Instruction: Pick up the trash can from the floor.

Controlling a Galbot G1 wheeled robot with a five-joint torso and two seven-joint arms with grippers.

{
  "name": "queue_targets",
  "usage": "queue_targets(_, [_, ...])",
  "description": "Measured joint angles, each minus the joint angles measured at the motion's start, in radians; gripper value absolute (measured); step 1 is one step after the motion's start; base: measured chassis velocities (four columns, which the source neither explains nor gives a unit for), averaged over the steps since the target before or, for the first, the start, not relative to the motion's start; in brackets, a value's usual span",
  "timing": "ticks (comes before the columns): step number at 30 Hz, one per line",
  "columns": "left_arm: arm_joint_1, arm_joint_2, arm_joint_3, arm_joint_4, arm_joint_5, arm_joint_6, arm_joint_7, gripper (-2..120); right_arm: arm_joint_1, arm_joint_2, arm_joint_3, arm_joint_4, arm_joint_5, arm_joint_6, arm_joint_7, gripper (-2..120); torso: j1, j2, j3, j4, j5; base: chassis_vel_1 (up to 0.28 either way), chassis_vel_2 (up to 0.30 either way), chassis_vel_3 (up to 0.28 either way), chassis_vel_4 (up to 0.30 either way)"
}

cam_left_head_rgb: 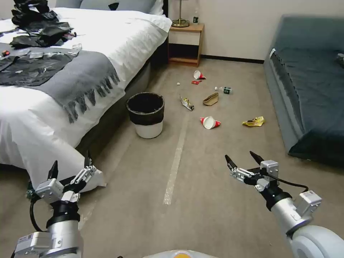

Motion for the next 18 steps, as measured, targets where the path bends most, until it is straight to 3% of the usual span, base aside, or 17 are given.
queue_targets(18, [0.01, -0.003, 0.001, -0.011, 0.0, -0.004, -0.001, 100, -0.025, 0.005, 0.002, 0.012, -0.01, 0.011, -0.038, 100, 0.0, 0.0, 0.0, 0.0002, 0.0002, -0.135, 0.137, 0.131, -0.135])
